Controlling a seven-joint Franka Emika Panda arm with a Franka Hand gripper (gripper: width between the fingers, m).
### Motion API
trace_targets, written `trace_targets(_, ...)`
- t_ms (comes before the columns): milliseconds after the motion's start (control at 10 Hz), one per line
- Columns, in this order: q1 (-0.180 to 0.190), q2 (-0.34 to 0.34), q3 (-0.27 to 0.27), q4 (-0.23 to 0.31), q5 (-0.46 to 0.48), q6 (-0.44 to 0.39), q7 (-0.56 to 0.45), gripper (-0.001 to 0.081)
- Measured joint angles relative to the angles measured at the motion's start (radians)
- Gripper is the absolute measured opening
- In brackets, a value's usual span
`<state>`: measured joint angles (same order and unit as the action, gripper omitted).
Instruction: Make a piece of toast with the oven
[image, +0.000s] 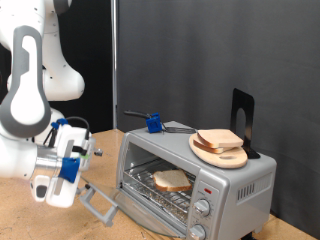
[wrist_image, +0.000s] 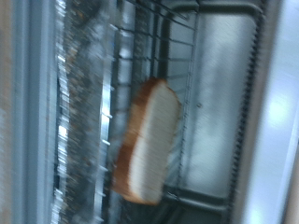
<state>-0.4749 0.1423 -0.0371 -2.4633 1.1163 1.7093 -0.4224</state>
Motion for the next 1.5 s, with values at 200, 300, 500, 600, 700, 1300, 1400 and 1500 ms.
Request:
trace_targets(200, 0.012, -0.071, 0.024, -0.037, 0.05, 0.016, 0.019, 0.0808)
trace_targets(300, 0.025, -0.108, 0.045, -0.061, 0.092, 0.056, 0.023, 0.0808)
trace_targets(500, 0.059, -0.176, 0.095, -0.121, 0.178, 0.175, 0.028, 0.0808)
trace_targets(600, 0.085, -0.196, 0.13, -0.135, 0.225, 0.243, 0.029, 0.0808)
trace_targets(700, 0.11, -0.202, 0.163, -0.14, 0.263, 0.301, 0.036, 0.0808)
trace_targets(1300, 0.152, -0.192, 0.237, -0.134, 0.353, 0.42, 0.043, 0.0808)
trace_targets(1400, 0.141, -0.192, 0.223, -0.132, 0.328, 0.403, 0.052, 0.0808)
trace_targets(1500, 0.119, -0.192, 0.199, -0.13, 0.279, 0.369, 0.069, 0.0808)
